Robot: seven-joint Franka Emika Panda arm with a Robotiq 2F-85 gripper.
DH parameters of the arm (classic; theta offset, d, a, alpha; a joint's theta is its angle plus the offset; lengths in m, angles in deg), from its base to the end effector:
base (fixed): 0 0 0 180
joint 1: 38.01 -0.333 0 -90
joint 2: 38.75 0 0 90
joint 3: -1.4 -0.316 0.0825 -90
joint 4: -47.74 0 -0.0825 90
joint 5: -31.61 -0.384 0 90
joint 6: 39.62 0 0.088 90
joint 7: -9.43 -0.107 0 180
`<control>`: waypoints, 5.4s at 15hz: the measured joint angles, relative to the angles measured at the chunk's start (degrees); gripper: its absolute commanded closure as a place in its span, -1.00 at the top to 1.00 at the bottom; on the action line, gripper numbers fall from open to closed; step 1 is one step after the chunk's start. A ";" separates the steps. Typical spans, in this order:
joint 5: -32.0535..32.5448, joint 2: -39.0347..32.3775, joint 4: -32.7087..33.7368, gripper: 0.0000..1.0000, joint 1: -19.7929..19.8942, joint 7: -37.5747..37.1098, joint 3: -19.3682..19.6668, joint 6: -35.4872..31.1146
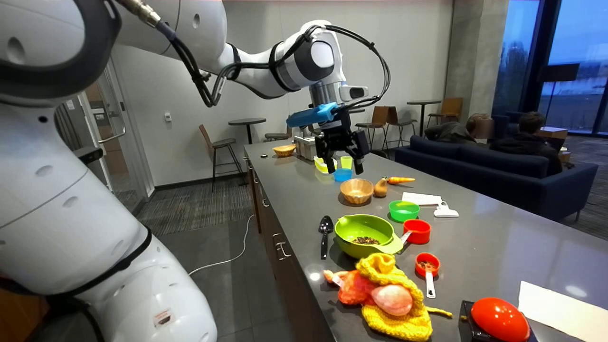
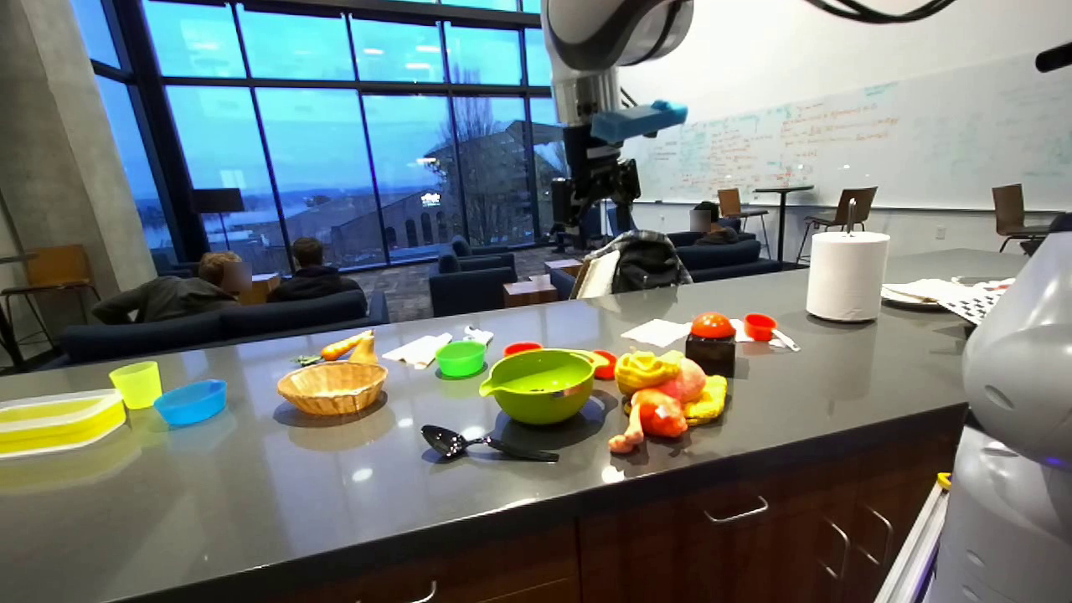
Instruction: Move the yellow cloth and plush toy backwards then lift up the yellow cloth and set it back down on the counter.
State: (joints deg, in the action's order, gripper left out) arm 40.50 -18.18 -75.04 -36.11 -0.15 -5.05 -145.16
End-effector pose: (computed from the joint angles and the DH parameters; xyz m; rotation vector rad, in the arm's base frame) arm 0.4528 0.0293 0.5559 2.9561 -0.0832 0.1150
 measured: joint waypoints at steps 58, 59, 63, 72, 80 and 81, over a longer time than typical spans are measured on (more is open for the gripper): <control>-6.70 -5.38 -18.27 1.00 10.70 11.55 20.74 -6.72; -9.42 -3.80 -18.67 1.00 10.65 10.80 20.56 -6.72; -12.63 1.68 -19.16 1.00 10.69 -1.26 17.17 -8.25; -9.88 3.61 -20.04 1.00 11.00 -8.14 13.49 -12.16; -17.13 -10.49 -16.81 1.00 9.37 -7.88 13.78 -26.02; -18.10 -12.87 -15.73 1.00 9.39 -7.86 14.07 -26.18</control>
State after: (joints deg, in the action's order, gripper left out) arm 22.40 -31.06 -90.76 -26.72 -8.01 9.02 -171.34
